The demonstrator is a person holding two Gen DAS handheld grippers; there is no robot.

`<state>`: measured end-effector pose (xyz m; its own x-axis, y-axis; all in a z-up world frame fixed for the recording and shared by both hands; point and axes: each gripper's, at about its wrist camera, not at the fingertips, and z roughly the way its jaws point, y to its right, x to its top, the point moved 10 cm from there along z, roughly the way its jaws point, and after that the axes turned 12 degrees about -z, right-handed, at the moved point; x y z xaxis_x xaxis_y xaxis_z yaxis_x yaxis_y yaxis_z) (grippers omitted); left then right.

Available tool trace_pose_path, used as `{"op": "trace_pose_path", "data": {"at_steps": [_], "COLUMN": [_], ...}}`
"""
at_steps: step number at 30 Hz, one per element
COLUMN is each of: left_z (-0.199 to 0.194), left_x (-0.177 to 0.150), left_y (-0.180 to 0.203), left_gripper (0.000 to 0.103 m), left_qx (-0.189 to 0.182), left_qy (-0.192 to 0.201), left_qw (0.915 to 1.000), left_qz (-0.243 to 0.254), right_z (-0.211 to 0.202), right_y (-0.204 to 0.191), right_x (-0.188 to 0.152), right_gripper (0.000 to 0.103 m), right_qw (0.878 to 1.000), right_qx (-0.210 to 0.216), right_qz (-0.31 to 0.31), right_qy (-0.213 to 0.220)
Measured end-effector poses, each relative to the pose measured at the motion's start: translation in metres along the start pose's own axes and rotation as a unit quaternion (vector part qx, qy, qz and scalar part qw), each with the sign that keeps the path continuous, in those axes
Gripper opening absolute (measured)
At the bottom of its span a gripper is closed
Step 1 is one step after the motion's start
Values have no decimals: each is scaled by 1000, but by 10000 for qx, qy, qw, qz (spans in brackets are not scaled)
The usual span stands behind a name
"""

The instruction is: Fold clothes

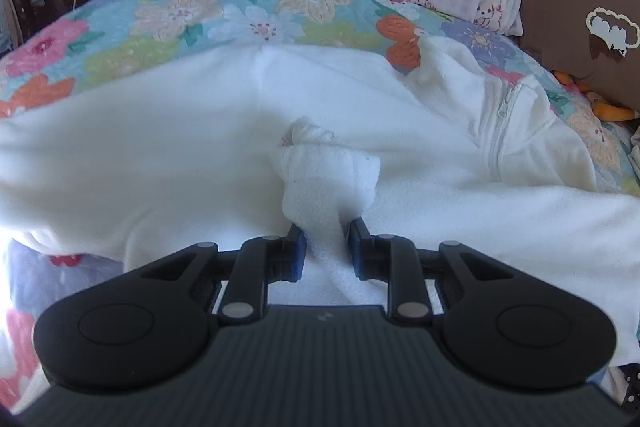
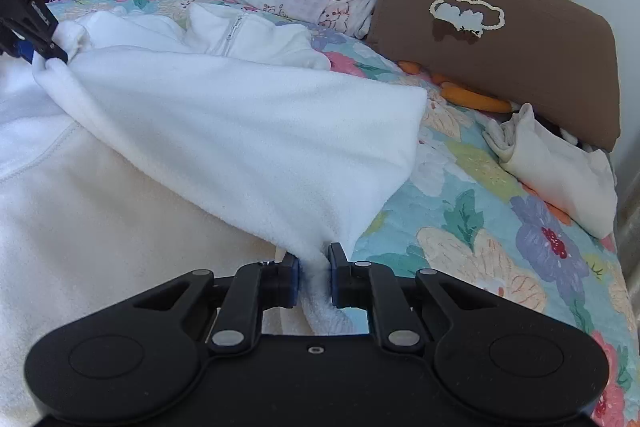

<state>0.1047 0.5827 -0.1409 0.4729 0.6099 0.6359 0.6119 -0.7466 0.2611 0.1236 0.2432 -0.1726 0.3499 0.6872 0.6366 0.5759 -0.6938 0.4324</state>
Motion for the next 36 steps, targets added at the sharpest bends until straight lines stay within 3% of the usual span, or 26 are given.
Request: {"op": "trace_pose_path", "data": {"at_steps": [3,5,8,10,12,13,15,17,18,20,22,26,27,31,32,34,35,36], "left_z": [-20,-25,-24,-35,-52,-59,-67,-73,-75,-76,-76,-74,-70,-51,-47,-40,-37,-40], "left_x": [20,26,21,18,15,15,14,14,15,16,19,25,26,32,35,44,49,55], "left_y": [-9,-26,-63,-88,-114,-129,-167,-205,-225,-260,-286,-340,-349,-374,-376,-368,-363,-356], "left_gripper": [28,38,45,48,61,69,71,70,70,70,70,71,71,71,70,62,50,25], "left_qx": [-82,-140,-299,-144,101,265,111,-302,-482,-435,-321,575,657,810,911,1128,1234,1305], "left_qy": [292,210,-384,-431,-374,-340,-453,-522,-482,-307,-34,679,724,884,917,880,855,929], "left_qw": [9992,9996,9981,9987,9992,9990,9960,9859,9761,9605,9500,9325,9265,9053,9064,9211,9283,9323], "left_qz": [267,118,-376,-246,-95,-143,-763,-1563,-2062,-2731,-3106,-3501,-3633,-4076,-4021,-3621,-3403,-3243], "right_z": [-16,-28,-34,-40,-53,-59,-68,-73,-73,-72,-70,-74,-76,-78,-80,-86,-90,-93], "right_y": [6,7,-10,-20,-28,-34,-48,-63,-70,-82,-90,-92,-92,-94,-92,-87,-86,-84], "right_x": [8,16,14,11,16,22,36,52,59,71,80,100,105,114,114,114,113,111], "right_gripper": [16,18,21,26,38,38,39,39,39,39,39,39,39,39,39,39,39,39], "right_qw": [9995,9989,9999,9993,9981,9966,9911,9844,9819,9780,9762,9686,9663,9645,9638,9605,9595,9606], "right_qx": [-217,-286,91,310,558,752,1240,1625,1747,1915,1947,1979,2023,2043,2047,2125,2175,2174], "right_qz": [138,228,65,106,260,324,464,615,667,752,902,1431,1504,1581,1619,1682,1655,1575], "right_qy": [158,295,16,-162,-78,3,145,266,302,334,320,460,513,541,551,627,683,724]}}
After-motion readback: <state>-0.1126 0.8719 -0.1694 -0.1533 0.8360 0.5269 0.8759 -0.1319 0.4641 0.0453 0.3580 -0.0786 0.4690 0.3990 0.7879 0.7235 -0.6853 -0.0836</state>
